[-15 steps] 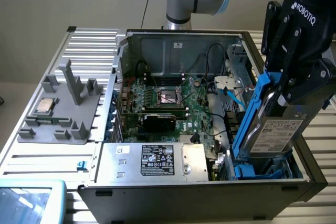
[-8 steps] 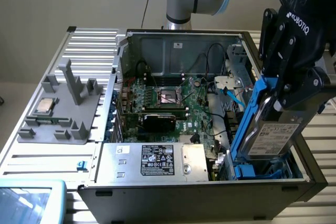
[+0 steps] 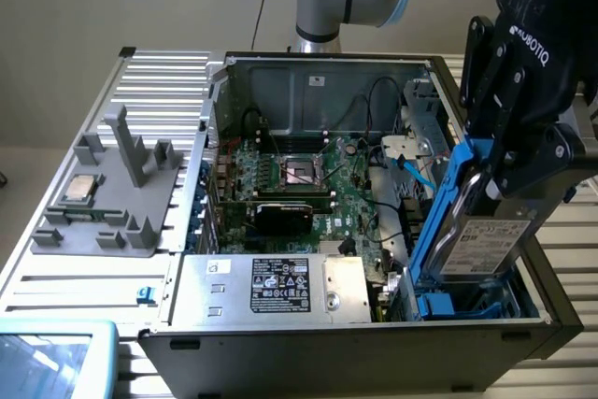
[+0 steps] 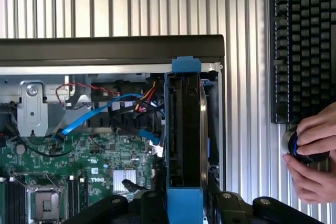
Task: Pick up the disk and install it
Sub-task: 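Insert the disk into the insertion slot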
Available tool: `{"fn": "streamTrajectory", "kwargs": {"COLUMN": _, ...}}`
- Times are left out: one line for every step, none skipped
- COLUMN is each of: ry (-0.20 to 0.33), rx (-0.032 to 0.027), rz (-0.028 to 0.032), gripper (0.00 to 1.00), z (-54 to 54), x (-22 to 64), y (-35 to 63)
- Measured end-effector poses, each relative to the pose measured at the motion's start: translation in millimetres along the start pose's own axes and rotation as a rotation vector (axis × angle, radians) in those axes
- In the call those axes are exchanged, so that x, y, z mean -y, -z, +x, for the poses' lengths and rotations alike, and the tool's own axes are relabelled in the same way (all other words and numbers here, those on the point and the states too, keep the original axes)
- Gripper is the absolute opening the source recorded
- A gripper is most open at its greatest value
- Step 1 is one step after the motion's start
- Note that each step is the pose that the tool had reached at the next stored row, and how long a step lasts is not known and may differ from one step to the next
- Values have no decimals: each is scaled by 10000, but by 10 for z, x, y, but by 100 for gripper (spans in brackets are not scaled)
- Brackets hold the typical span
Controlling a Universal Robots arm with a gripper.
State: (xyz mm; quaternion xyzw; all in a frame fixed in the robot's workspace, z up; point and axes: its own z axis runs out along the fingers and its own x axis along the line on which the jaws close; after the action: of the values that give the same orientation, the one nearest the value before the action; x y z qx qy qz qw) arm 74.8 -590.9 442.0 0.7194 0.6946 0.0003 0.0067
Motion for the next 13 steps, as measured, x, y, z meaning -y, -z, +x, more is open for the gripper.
{"fn": "streamTrajectory", "kwargs": {"ry": 0, "rx": -7, "rz": 0, "gripper": 37, "z": -8, "x": -2, "y": -1}}
{"fn": "streamTrajectory", "kwargs": {"ry": 0, "rx": -10, "rz": 1, "gripper": 37, "z": -14, "x": -4, "y": 0}}
{"fn": "streamTrajectory", "kwargs": {"ry": -1, "rx": -13, "rz": 1, "gripper": 37, "z": -16, "x": -5, "y": -1}}
{"fn": "streamTrajectory", "kwargs": {"ry": -1, "rx": -19, "rz": 1, "gripper": 37, "z": -16, "x": -6, "y": -2}}
{"fn": "streamTrajectory", "kwargs": {"ry": -1, "rx": -30, "rz": 1, "gripper": 37, "z": -16, "x": -6, "y": -4}}
{"fn": "streamTrajectory", "kwargs": {"ry": 0, "rx": -49, "rz": 2, "gripper": 37, "z": -16, "x": -7, "y": -8}}
{"fn": "streamTrajectory", "kwargs": {"ry": 0, "rx": -72, "rz": 3, "gripper": 37, "z": -16, "x": -7, "y": -11}}
{"fn": "streamTrajectory", "kwargs": {"ry": 0, "rx": -99, "rz": 3, "gripper": 37, "z": -16, "x": -8, "y": -15}}
{"fn": "streamTrajectory", "kwargs": {"ry": -1, "rx": -125, "rz": 4, "gripper": 37, "z": -16, "x": -8, "y": -21}}
{"fn": "streamTrajectory", "kwargs": {"ry": -1, "rx": -146, "rz": 4, "gripper": 37, "z": -16, "x": -9, "y": -25}}
{"fn": "streamTrajectory", "kwargs": {"ry": 0, "rx": -161, "rz": 5, "gripper": 37, "z": -17, "x": -11, "y": -27}}
{"fn": "streamTrajectory", "kwargs": {"ry": -1, "rx": -179, "rz": 7, "gripper": 37, "z": -21, "x": -12, "y": -29}}
{"fn": "streamTrajectory", "kwargs": {"ry": -1, "rx": -190, "rz": 7, "gripper": 37, "z": -28, "x": -13, "y": -30}}
